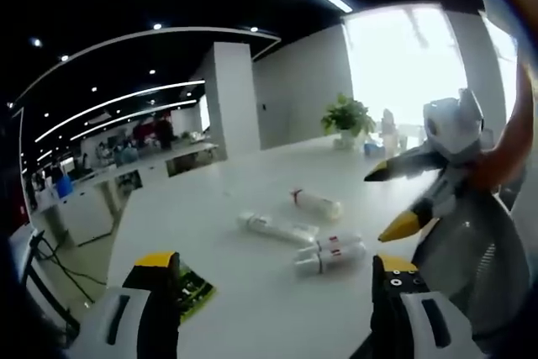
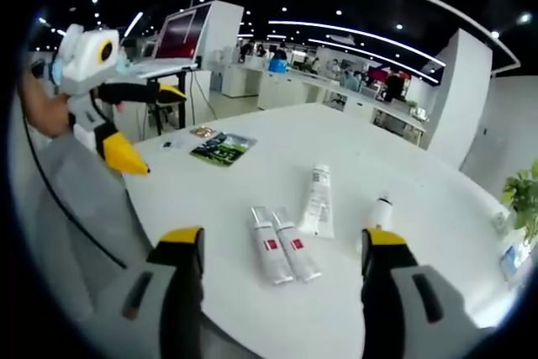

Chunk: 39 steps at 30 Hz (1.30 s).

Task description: Arrange the skincare products in the storage area until every visible bottle or jar stands upright without overlapping.

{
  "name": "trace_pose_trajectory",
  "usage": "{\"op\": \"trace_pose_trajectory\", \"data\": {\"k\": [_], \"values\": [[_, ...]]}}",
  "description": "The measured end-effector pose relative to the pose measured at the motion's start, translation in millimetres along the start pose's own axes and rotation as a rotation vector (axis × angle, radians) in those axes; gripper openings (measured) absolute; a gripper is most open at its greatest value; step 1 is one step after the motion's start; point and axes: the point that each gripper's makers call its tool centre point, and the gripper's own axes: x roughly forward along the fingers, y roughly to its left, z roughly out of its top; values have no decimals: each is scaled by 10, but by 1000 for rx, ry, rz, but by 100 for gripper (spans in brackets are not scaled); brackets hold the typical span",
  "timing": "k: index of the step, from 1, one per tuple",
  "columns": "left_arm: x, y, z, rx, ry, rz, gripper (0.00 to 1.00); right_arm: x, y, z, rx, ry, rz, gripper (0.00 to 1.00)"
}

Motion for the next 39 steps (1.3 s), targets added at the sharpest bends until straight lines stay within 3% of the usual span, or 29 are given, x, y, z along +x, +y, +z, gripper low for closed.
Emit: {"op": "trace_pose_trajectory", "data": {"k": [6,12,14,16,18,20,26,27,29,32,35,38,39], "values": [[11,107,-65,-28,19,31,90,39,31,-77,-2,41,11,77],[12,68,-52,-46,15,16,91,31,12,-99,12,50,12,76],[16,47,-56,-46,17,7,91,20,-15,-88,40,47,9,76],[4,57,-52,-42,15,7,91,24,-8,-66,122,48,30,75],[-29,86,-26,-37,-1,14,90,12,-74,-21,139,37,20,73],[-44,128,11,-45,-23,27,90,36,-157,25,213,34,11,73],[-38,171,-14,-69,-15,43,90,350,-421,296,211,14,3,70],[-30,175,-33,-73,-8,42,90,504,-490,329,216,30,16,71],[-37,236,-75,-105,6,60,87,619,-517,257,249,106,33,71],[-84,436,-111,-198,0,128,86,855,-622,301,234,114,36,70],[-107,515,-157,-248,6,142,82,1031,-614,282,221,151,81,68],[-93,508,-188,-237,24,150,78,1176,-539,165,218,248,159,63],[-85,491,-197,-230,30,148,79,1220,-569,166,196,252,147,63]]}}
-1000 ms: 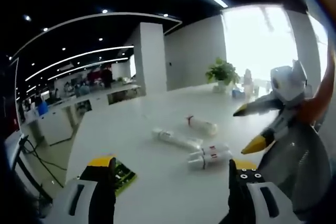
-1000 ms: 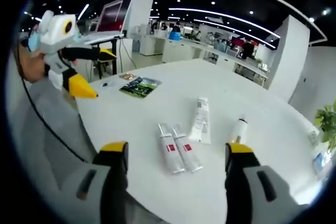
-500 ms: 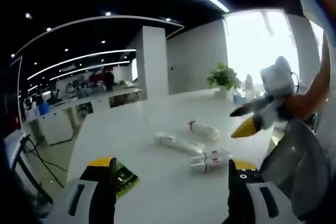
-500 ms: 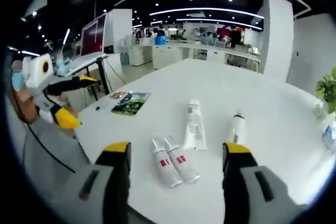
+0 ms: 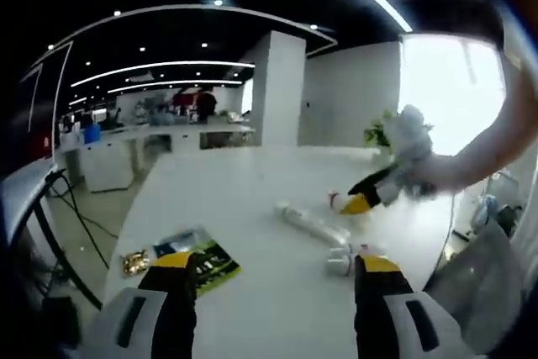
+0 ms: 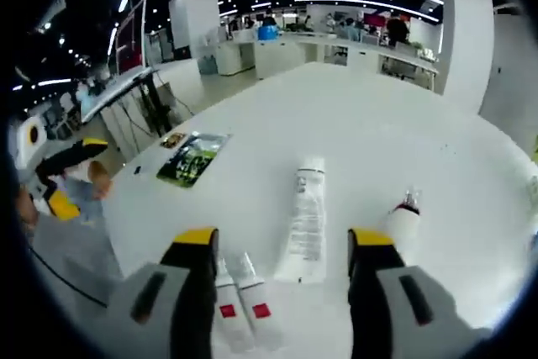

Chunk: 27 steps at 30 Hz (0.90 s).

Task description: Arrange the skincare products in the storage area until every visible bottle or jar stands upright without overlapping.

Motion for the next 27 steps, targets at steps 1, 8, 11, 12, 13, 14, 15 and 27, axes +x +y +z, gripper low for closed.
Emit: {"op": "trace_pose_trajectory", "data": {"k": [1,8,11,12,13,14,15,27], "values": [[-2,0,-7,0,3,-1,79,56,-41,60,-42,-14,-10,63],[18,4,-38,7,22,7,78,354,-185,-73,-49,151,-1,64],[16,-8,-53,32,31,6,77,483,-238,-173,-36,215,17,63],[13,5,-48,33,28,10,77,515,-246,-187,-32,226,24,61],[10,21,-48,26,27,16,77,547,-267,-196,-32,232,22,60],[8,35,-57,23,31,23,77,577,-276,-230,-20,256,24,58],[8,39,-58,24,32,25,77,591,-286,-244,-13,268,19,57],[26,26,-116,42,62,27,77,792,-299,-391,-46,317,-48,39]]}}
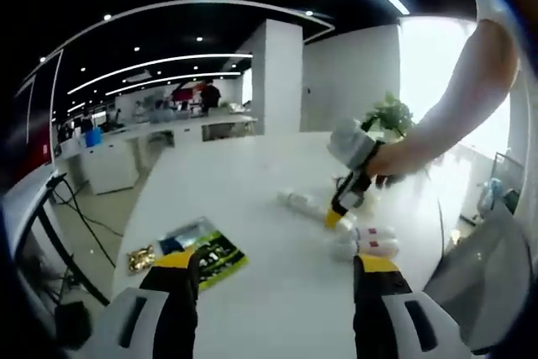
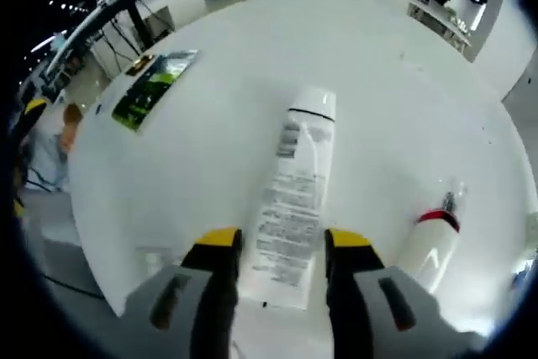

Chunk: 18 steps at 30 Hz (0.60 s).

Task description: Arrange the skincare products in the storage area until every visible bottle or jar stands upright without overlapping.

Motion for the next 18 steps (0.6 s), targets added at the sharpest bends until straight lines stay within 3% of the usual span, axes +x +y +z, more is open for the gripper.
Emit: {"op": "trace_pose_trajectory", "data": {"k": [1,2,8,14,18], "values": [[1,0,-3,1,2,1,77,-23,21,-86,-43,55,36,38],[1,0,-6,2,3,2,77,-2,-21,-53,27,41,2,37],[2,18,-14,4,7,10,76,1,-10,7,-2,11,10,33],[1,29,-18,8,8,13,76,-16,-10,46,20,34,58,28],[-3,35,-11,5,5,14,76,-56,104,84,82,53,164,26]]}}
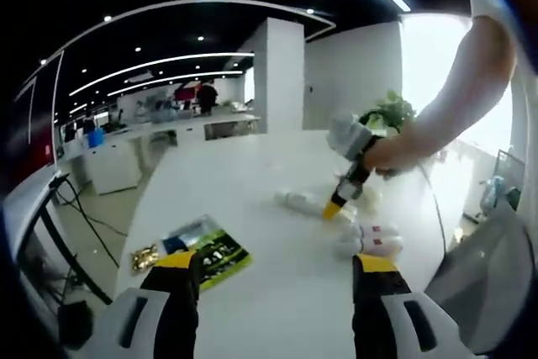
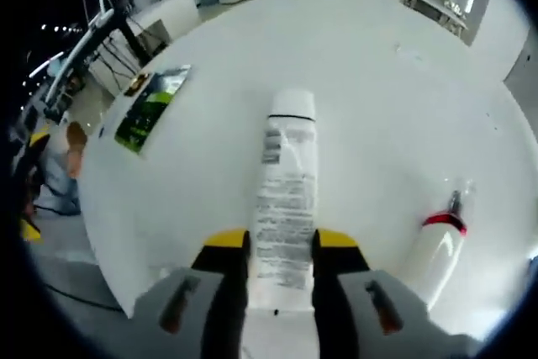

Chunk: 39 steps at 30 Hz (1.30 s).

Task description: Arrange the skincare products in the storage area until every visible bottle or jar stands upright without overlapping.

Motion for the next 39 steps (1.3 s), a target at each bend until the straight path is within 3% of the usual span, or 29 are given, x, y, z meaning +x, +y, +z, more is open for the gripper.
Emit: {"op": "trace_pose_trajectory", "data": {"k": [4,7,8,13,16,20,24,28,31,33,39], "values": [[-3,-21,20,-11,-10,-13,77,-45,127,-24,107,29,108,24],[-5,-7,19,-14,-10,-7,76,-78,139,-16,111,24,110,24],[-5,-8,22,-15,-11,-7,76,-93,210,-19,175,42,161,24],[-9,-26,39,-19,-20,-18,77,-229,372,57,315,53,245,25],[-15,-29,51,-26,-26,-23,77,-269,386,93,314,61,271,25],[-9,-49,44,-17,-21,-30,77,-418,620,86,400,132,379,25],[-4,-62,34,-10,-15,-36,76,-491,761,68,460,171,427,25],[52,-162,-12,6,28,-86,78,-545,879,49,448,180,437,25],[79,-262,138,-2,-14,-134,84,-604,993,34,445,204,465,25],[156,-288,153,18,-2,-144,86,-645,1063,20,430,222,477,25],[400,-462,97,191,47,-248,84,-703,1180,-18,412,274,509,25]]}}
